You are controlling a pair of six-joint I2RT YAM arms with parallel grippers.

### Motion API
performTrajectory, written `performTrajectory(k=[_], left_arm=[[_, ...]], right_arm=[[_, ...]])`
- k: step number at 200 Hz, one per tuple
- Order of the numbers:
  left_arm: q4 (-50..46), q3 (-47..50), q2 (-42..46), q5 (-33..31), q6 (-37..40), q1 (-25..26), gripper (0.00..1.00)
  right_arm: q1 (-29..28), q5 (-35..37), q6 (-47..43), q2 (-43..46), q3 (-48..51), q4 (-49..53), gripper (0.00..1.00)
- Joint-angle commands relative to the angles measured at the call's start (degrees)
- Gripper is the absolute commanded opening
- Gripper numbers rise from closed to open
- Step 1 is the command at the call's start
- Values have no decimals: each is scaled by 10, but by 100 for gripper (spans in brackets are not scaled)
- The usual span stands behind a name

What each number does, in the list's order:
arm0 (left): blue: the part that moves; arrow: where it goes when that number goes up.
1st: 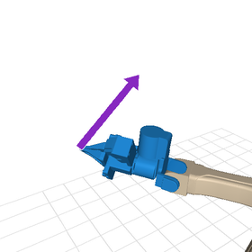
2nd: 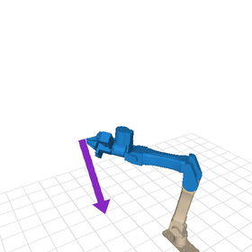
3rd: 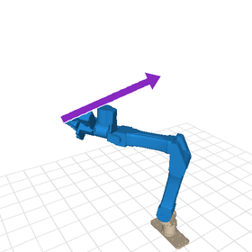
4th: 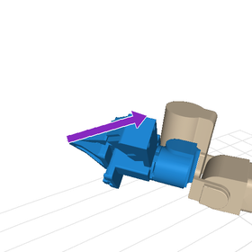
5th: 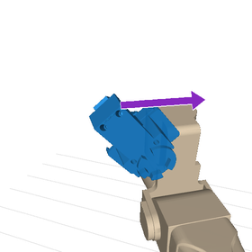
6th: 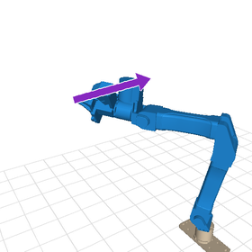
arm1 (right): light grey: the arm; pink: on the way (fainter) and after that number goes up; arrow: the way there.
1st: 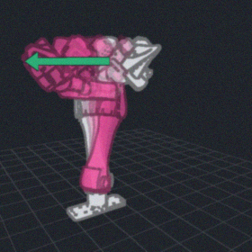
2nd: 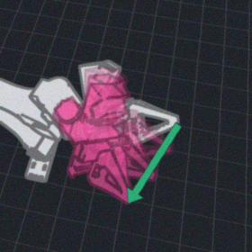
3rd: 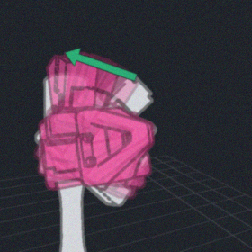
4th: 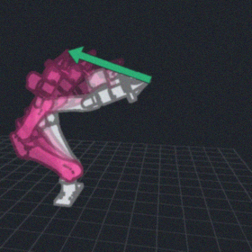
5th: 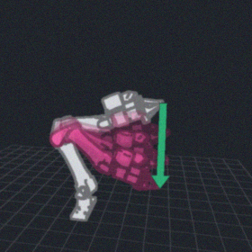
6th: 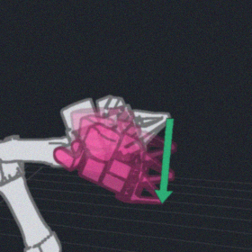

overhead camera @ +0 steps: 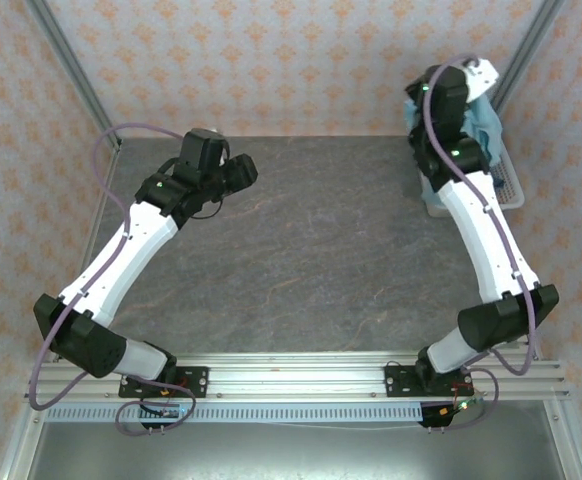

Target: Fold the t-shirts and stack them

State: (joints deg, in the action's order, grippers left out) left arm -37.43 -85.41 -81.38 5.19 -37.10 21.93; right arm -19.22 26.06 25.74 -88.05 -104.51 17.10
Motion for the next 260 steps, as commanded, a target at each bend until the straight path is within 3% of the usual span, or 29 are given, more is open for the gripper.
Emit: performTrajectory(k=[1, 32, 47, 54, 68, 83, 103, 129, 165, 214, 260], left_arm=[[-65, -13, 32, -75, -6, -22, 59], [-101, 6, 57, -96, -17, -55, 60], [-124, 17, 69, -100, -20, -72, 62], [-131, 26, 76, -100, -20, -77, 64], [-140, 47, 90, -96, -18, -84, 70], [-146, 70, 101, -81, -10, -87, 75], [-156, 102, 111, -52, -1, -87, 78], [-146, 151, 118, -3, 12, -86, 79], [-125, 169, 67, 43, 36, -53, 79], [-139, 43, -119, -57, 89, 64, 79], [-210, -61, -276, -155, 100, 95, 72]], right_arm=[[-104, 42, -46, -8, 26, 80, 0], [-255, -3, -4, -86, 77, 93, 0], [-295, -85, 16, -151, 71, 94, 0], [-305, -133, 28, -182, 63, 97, 7], [-313, -207, 36, -234, 42, 101, 34], [-311, -239, 40, -260, 17, 126, 59], [-301, -260, 31, -244, 18, 137, 72], [-254, -265, 68, -179, 97, 138, 73], [-183, -310, 131, -92, 274, 107, 66], [-155, -374, 200, -106, 348, 66, 58], [-133, -440, 282, -145, 352, 54, 52]])
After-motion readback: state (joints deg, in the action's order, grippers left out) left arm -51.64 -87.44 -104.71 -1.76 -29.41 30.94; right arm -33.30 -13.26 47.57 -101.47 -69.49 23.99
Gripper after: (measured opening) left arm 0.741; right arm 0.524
